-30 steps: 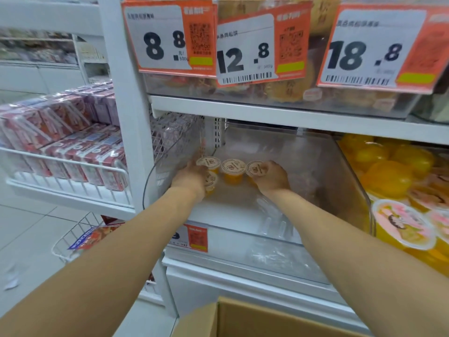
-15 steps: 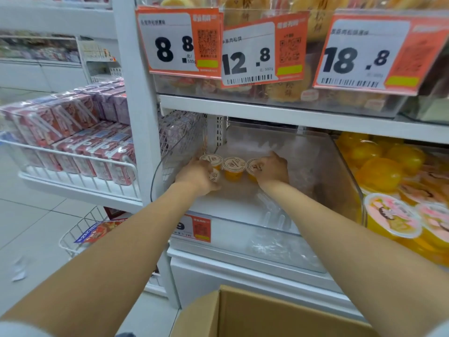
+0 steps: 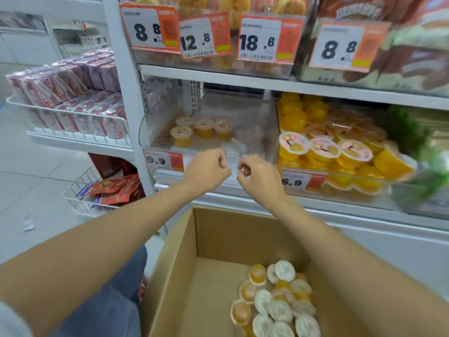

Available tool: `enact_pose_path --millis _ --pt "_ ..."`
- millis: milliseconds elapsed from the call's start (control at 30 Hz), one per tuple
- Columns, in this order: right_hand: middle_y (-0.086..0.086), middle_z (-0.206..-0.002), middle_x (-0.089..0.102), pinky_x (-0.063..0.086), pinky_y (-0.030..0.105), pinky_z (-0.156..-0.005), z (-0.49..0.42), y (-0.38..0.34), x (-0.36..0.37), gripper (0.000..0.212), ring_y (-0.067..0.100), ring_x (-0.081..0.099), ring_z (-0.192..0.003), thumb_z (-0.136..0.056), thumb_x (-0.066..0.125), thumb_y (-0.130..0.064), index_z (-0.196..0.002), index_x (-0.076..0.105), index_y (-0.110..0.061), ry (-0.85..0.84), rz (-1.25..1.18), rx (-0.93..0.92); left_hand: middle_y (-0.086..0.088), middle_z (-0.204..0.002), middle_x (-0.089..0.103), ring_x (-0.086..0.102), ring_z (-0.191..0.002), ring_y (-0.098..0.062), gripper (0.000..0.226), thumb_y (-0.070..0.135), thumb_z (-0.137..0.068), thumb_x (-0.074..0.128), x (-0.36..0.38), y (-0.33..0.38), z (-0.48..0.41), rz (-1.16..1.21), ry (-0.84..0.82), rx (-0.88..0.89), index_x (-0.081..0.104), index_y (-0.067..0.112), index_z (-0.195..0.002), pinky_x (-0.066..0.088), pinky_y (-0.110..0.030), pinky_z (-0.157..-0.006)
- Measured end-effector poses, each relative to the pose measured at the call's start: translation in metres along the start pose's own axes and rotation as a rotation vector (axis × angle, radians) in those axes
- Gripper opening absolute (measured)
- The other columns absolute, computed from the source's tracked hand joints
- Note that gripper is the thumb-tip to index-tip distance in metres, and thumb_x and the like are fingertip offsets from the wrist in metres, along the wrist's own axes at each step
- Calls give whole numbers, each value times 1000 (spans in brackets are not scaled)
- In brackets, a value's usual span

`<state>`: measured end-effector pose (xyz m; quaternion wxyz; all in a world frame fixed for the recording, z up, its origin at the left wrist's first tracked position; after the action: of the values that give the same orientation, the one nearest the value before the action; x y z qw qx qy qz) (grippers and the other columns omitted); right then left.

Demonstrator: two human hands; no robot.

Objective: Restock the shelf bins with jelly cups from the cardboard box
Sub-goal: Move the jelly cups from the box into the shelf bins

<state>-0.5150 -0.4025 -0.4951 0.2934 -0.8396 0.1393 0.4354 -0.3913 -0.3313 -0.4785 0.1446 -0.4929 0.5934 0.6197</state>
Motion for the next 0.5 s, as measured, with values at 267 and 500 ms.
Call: enact_pose_path --millis 267,500 --pt "2 -104 63 51 33 -81 172 151 75 20 22 62 -96 -88 53 -17 -104 66 -18 -555 52 476 0 -92 68 64 -89 -20 6 21 -79 64 182 -50 72 -107 -551 -236 59 21 -75 53 -31 -80" --pt "10 -120 59 45 31 -94 261 232 135 37 26 54 -111 -83 60 -17 -120 63 -17 -612 -42 854 -3 -119 62 58 -108 -21 22 18 -90 55 339 -96 103 -160 -795 -345 62 16 -111 47 -29 -88"
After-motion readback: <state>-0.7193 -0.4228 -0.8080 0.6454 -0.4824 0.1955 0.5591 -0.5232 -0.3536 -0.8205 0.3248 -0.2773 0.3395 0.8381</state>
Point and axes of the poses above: each hand's wrist, its own z-axis away from the middle knuckle, its own x-axis out of the palm, y = z × x, the point moved 5 cm from there along -z, towards the middle knuckle
